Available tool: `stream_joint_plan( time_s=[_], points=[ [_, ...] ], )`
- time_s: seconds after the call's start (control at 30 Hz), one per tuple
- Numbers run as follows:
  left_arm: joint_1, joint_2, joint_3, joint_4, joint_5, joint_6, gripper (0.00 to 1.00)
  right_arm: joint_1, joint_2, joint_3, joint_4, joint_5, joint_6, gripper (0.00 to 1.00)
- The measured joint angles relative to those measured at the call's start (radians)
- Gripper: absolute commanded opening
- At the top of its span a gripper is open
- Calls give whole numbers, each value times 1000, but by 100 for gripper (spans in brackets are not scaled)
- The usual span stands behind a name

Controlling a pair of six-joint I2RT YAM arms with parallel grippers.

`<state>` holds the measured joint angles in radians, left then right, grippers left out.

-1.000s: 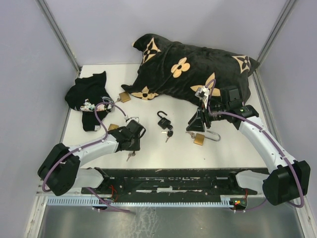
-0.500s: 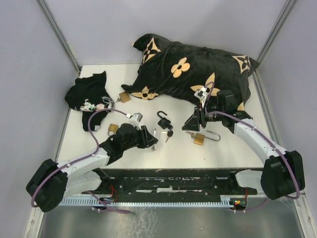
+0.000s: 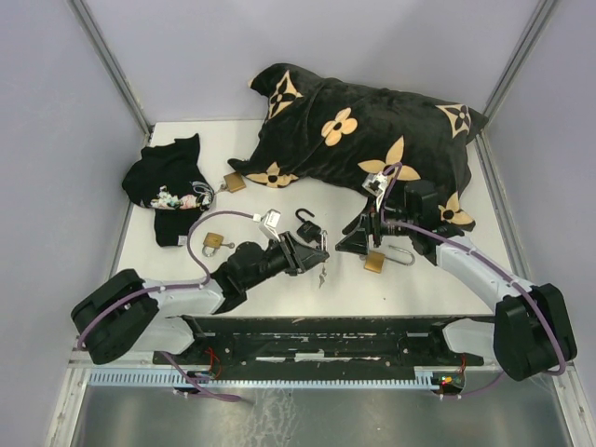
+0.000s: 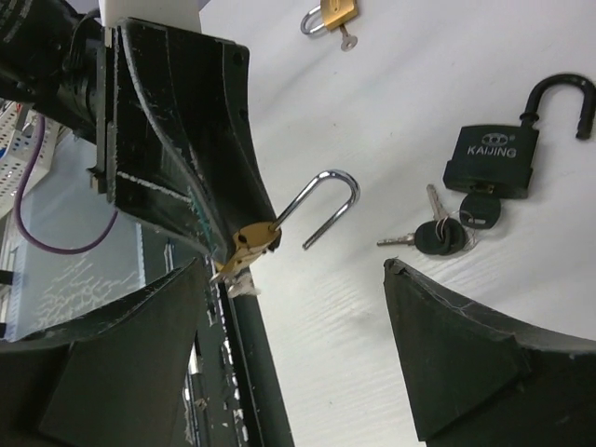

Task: Lock with the key
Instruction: Pick up the lock from the center of the board, then lock the lock.

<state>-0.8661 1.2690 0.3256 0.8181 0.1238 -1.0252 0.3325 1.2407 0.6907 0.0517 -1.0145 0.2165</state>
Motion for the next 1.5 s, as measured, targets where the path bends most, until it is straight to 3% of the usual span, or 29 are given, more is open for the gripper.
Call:
stream_joint_plan(
  time_s=[0.37,0.7,1.2,1.5],
  points=[
    [-100,172,57,290,-295,-197,3,14,-99,-60,147,72,-22,87],
    [-152,284,124,427,-445,-288,3,42,-120,-68,172,160,-87,81],
    [-237,354,140,497,-668,-339,4,76,-134,-69,145,306,-117,57],
    [-264,388,168,495,-760,-342,8,90,-137,-69,138,309,-135,29]
  ],
)
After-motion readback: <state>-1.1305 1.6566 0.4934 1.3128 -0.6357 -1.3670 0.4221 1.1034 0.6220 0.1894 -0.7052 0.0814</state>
